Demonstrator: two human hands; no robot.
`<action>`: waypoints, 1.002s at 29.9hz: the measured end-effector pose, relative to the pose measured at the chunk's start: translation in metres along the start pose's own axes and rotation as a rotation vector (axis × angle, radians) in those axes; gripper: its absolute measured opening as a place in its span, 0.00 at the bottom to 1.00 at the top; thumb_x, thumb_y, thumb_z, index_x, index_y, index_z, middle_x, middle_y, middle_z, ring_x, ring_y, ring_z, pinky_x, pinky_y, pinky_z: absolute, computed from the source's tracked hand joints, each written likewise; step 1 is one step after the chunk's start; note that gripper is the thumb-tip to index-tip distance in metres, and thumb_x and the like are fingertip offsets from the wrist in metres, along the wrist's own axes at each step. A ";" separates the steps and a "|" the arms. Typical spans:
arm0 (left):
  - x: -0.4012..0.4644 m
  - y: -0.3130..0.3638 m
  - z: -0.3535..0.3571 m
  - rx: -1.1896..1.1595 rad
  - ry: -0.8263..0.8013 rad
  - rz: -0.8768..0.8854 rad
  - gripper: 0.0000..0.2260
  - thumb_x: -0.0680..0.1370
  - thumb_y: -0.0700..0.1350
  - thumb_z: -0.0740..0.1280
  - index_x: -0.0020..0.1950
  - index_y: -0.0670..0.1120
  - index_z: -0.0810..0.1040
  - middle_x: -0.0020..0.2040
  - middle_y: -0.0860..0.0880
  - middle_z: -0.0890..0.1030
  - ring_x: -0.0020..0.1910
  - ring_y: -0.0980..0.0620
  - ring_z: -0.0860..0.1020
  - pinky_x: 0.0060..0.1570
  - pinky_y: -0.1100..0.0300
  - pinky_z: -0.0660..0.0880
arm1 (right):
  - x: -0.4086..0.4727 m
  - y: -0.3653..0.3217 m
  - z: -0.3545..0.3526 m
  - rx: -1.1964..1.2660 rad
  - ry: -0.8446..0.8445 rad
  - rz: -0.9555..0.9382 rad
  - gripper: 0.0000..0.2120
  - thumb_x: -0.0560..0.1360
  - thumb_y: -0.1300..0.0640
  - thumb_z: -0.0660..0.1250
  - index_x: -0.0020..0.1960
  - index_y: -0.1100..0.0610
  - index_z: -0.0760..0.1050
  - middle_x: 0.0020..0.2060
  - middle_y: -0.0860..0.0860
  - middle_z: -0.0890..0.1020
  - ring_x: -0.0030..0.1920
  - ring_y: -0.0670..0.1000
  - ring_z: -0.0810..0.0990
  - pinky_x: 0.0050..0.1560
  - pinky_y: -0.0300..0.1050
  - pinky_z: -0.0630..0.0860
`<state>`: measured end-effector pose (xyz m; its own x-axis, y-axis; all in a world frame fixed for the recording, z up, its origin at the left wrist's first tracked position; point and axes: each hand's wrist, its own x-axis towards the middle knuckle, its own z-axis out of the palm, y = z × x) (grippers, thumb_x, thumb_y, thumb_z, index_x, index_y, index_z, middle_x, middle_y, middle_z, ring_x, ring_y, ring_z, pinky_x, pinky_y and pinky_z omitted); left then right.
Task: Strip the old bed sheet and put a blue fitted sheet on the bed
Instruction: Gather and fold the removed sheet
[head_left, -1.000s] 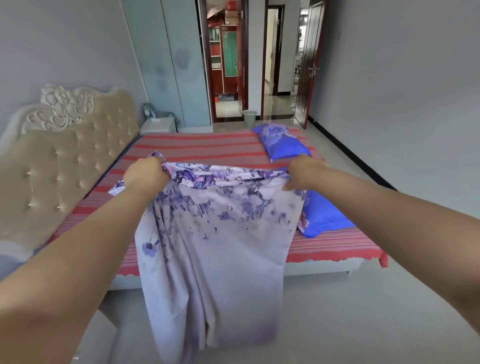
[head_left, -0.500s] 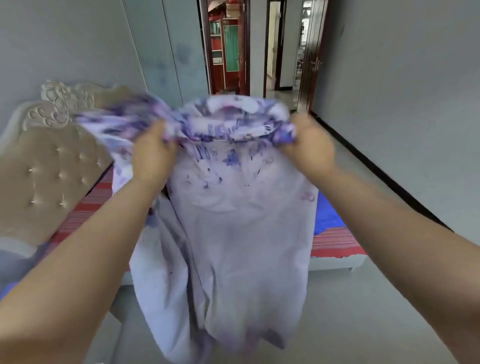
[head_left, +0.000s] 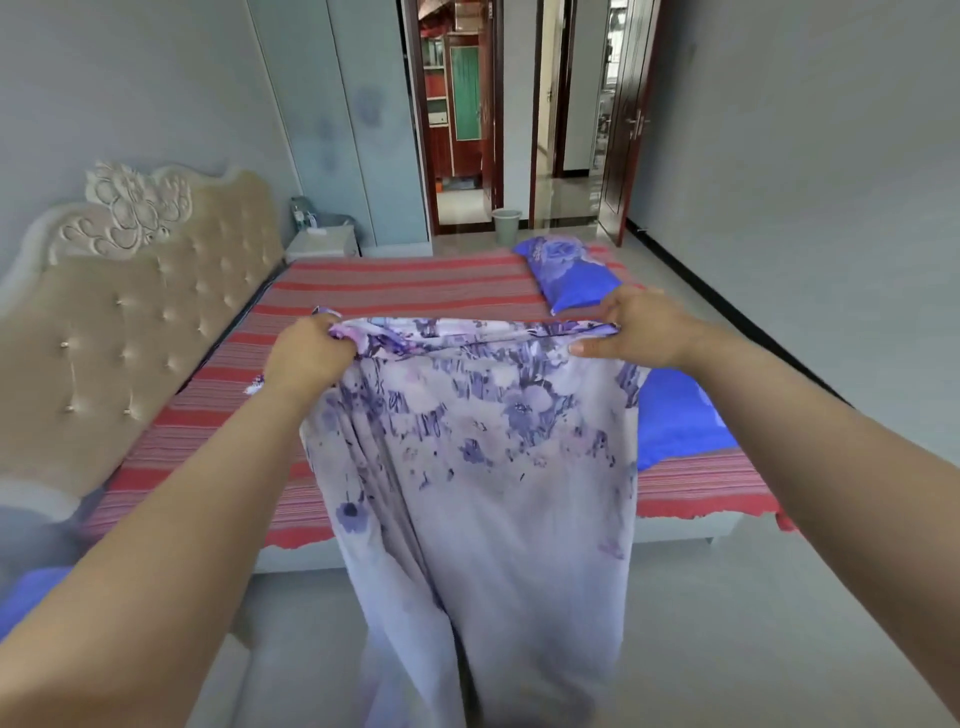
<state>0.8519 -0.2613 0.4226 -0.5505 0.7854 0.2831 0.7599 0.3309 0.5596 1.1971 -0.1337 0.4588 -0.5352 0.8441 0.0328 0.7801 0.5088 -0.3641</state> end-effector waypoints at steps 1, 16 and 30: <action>0.005 -0.003 -0.002 -0.087 -0.049 -0.029 0.12 0.67 0.52 0.57 0.34 0.43 0.68 0.31 0.42 0.68 0.32 0.45 0.65 0.35 0.52 0.67 | 0.000 0.001 0.001 0.076 -0.004 -0.007 0.42 0.61 0.25 0.66 0.54 0.62 0.78 0.55 0.55 0.80 0.58 0.57 0.76 0.61 0.52 0.72; 0.033 0.010 0.020 -0.359 -0.260 -0.370 0.32 0.72 0.63 0.67 0.70 0.44 0.70 0.67 0.45 0.71 0.66 0.41 0.70 0.63 0.46 0.68 | 0.007 0.010 0.037 1.319 -0.269 0.432 0.07 0.76 0.63 0.64 0.48 0.57 0.80 0.34 0.53 0.83 0.34 0.53 0.80 0.34 0.41 0.79; 0.020 0.116 0.037 -0.951 -0.092 -0.297 0.33 0.66 0.61 0.73 0.64 0.46 0.68 0.63 0.43 0.75 0.61 0.45 0.75 0.62 0.48 0.73 | 0.012 -0.087 0.028 0.462 -0.099 -0.437 0.28 0.74 0.68 0.58 0.67 0.44 0.69 0.34 0.48 0.76 0.29 0.48 0.69 0.34 0.42 0.69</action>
<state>0.9419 -0.1876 0.4644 -0.6136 0.7895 -0.0083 -0.0192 -0.0044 0.9998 1.1137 -0.1723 0.4649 -0.8168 0.5445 0.1907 0.2754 0.6584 -0.7004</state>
